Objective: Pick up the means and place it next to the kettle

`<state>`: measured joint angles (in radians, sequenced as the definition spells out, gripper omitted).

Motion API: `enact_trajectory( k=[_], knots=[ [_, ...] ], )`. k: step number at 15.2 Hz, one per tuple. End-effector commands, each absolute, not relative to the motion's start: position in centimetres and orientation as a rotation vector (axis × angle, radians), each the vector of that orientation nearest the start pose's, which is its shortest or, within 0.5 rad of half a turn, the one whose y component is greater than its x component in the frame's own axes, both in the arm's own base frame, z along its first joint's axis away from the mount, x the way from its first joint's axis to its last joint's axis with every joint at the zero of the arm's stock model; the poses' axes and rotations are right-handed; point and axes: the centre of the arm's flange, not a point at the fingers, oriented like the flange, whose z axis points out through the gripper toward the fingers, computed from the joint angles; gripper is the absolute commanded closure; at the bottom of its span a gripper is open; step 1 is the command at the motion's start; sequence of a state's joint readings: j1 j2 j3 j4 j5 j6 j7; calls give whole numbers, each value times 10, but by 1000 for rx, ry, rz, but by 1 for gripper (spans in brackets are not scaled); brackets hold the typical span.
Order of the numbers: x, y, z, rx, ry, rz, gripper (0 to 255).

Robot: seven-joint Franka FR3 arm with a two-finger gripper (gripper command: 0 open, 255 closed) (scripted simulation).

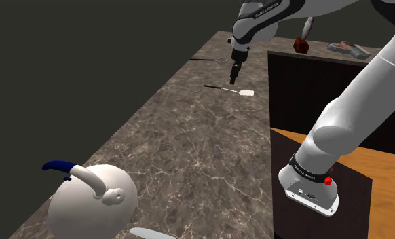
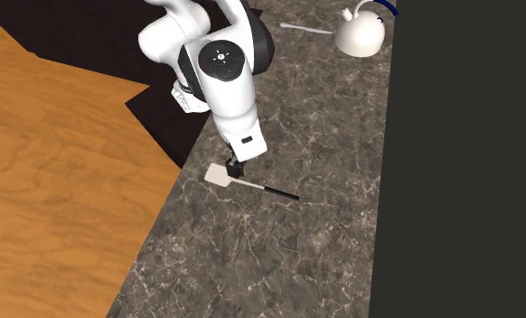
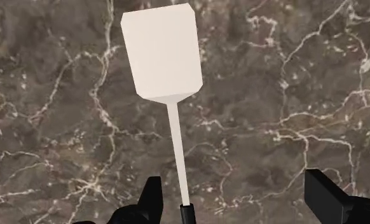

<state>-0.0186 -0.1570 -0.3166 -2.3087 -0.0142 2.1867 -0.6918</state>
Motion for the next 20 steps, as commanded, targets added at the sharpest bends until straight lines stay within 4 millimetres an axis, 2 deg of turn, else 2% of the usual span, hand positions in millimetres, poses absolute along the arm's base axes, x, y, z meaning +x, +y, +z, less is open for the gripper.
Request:
enact_trajectory(
  k=[1, 3, 4, 11, 19, 20],
  knots=[
    [480, -176, 393, -3065, -610, -84, 0],
    [498, -188, 379, -3058, -646, -101, 0],
    [498, -188, 378, -3058, -647, -101, 0],
    [501, -187, 338, -3058, -647, -101, 0],
    [501, -187, 339, -3058, -647, -101, 0],
    [501, -187, 339, -3058, -647, -101, 255]
  ],
)
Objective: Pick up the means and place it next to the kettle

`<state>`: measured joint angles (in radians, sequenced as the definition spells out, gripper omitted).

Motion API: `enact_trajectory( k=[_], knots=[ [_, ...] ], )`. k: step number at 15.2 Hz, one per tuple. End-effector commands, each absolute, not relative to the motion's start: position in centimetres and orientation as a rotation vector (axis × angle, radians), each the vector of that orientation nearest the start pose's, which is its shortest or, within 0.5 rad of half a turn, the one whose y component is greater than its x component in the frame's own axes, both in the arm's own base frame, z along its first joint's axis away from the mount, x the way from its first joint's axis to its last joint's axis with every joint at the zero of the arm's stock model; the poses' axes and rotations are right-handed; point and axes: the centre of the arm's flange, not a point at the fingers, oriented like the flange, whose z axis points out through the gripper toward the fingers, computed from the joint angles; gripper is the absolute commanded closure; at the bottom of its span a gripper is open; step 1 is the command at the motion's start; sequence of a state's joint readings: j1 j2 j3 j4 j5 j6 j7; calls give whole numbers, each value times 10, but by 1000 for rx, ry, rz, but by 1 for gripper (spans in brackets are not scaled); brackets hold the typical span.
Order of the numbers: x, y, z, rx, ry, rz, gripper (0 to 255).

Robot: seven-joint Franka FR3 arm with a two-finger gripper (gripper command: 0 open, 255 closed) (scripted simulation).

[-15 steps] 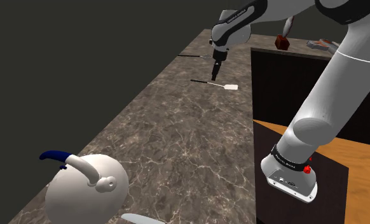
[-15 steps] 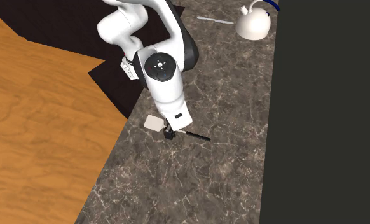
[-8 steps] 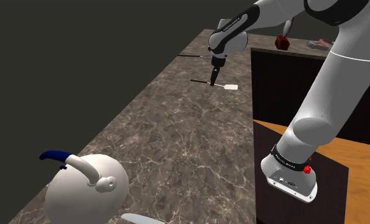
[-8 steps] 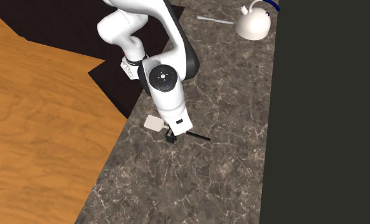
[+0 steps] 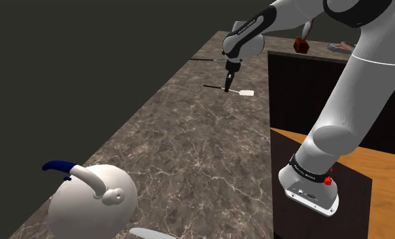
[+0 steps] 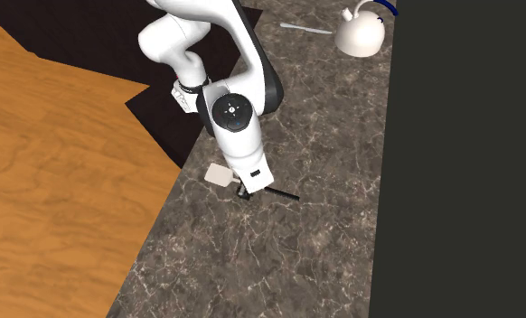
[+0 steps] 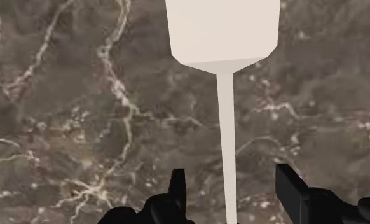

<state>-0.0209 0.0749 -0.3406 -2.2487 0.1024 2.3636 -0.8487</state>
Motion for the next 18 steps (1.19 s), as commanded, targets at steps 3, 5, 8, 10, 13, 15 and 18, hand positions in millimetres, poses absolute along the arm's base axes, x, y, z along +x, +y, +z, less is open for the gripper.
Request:
enact_trajectory(
  k=[3, 5, 8, 10, 13, 15, 18],
  knots=[
    [501, -187, 339, -3058, -647, -101, 255],
    [501, -187, 339, -3058, -647, -101, 255],
    [501, -187, 339, -3058, -647, -101, 255],
    [501, -187, 344, -3058, -647, -101, 255],
    [501, -187, 360, -3058, -647, -101, 255],
    [501, -187, 370, -3058, -647, -101, 255],
    [501, -187, 386, -3058, -647, -101, 255]
  ],
)
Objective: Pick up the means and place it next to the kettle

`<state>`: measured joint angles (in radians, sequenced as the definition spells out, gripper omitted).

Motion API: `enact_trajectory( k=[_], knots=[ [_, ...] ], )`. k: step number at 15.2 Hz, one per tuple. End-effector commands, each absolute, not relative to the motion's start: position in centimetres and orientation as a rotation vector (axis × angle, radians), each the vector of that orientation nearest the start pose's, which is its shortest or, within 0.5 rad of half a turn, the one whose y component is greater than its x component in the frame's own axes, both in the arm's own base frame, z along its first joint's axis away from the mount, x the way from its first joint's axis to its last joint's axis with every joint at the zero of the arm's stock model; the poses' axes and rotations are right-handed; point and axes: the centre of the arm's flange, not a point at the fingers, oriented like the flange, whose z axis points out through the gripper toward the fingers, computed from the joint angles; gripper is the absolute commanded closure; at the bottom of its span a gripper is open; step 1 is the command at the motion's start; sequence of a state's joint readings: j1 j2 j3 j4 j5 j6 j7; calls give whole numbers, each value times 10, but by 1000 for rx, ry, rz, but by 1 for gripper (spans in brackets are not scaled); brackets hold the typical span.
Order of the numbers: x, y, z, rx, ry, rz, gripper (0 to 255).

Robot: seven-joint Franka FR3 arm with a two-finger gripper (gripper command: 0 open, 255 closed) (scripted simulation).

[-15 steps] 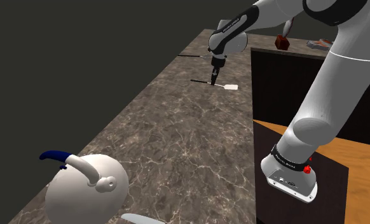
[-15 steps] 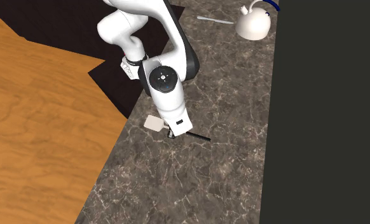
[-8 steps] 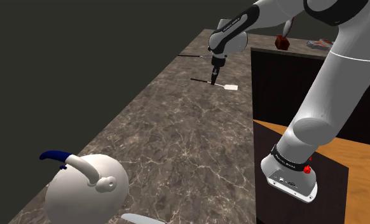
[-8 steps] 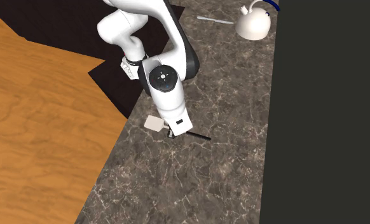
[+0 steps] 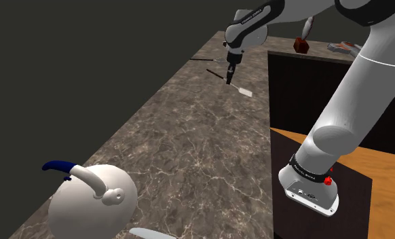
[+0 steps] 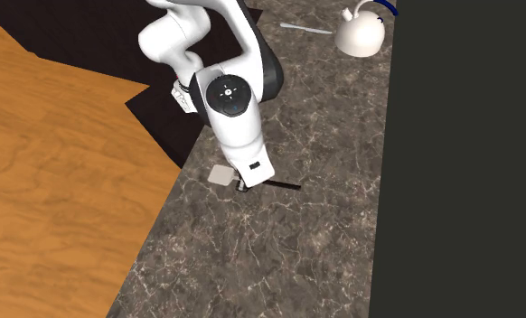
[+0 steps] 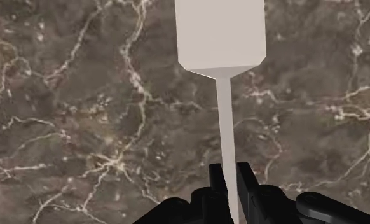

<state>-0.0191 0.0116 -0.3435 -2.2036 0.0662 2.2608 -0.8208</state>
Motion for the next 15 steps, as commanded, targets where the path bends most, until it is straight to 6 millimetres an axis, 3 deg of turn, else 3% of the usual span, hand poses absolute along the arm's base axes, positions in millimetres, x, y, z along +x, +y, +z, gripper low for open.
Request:
enact_trajectory(
  k=[1, 15],
  knots=[
    [501, -187, 391, -3058, -647, -101, 255],
    [501, -187, 465, -3058, -647, -101, 255]
  ],
)
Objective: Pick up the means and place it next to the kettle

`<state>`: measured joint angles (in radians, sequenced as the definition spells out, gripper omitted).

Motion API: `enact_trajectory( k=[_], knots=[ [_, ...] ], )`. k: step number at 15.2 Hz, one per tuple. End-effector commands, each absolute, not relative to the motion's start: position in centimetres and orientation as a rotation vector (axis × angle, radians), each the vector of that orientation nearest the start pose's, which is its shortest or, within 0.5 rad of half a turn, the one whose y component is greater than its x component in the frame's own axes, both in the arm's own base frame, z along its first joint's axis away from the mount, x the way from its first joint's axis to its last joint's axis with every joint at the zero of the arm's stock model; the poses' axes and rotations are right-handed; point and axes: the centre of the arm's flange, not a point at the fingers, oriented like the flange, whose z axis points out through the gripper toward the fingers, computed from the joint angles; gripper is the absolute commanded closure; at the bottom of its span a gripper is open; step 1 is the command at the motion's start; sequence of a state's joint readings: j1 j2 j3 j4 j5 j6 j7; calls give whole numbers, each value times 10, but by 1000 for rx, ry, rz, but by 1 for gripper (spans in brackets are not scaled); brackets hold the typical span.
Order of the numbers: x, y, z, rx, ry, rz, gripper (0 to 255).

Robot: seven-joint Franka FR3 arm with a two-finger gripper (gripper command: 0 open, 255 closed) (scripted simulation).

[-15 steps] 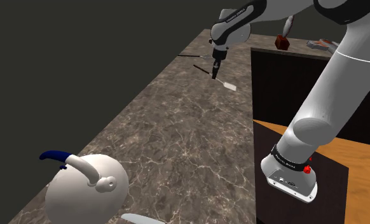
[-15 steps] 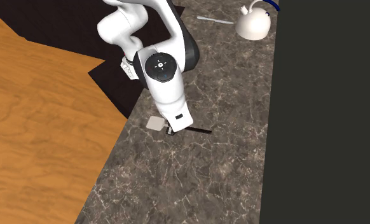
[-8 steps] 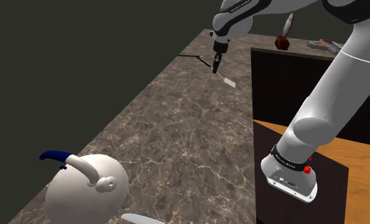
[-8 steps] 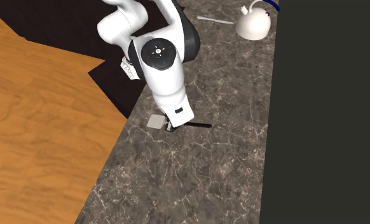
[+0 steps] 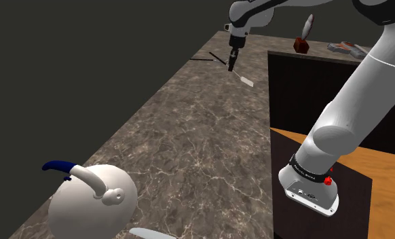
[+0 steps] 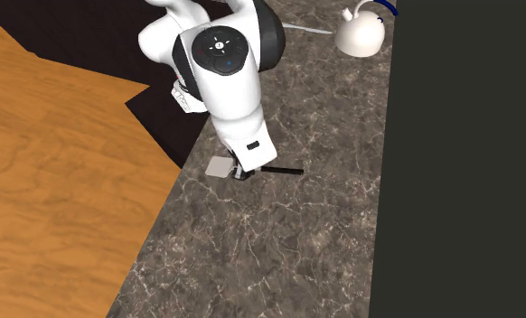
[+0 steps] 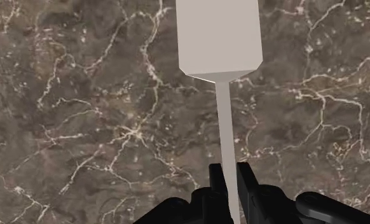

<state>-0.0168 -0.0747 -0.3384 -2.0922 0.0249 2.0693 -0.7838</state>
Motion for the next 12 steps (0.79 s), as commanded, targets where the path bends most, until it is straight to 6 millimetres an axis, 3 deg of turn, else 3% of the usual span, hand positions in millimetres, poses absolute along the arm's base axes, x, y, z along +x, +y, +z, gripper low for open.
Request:
enact_trajectory(
  k=[1, 12],
  knots=[
    [501, -187, 470, -3058, -647, -101, 255],
    [501, -187, 529, -3058, -647, -101, 255]
  ],
)
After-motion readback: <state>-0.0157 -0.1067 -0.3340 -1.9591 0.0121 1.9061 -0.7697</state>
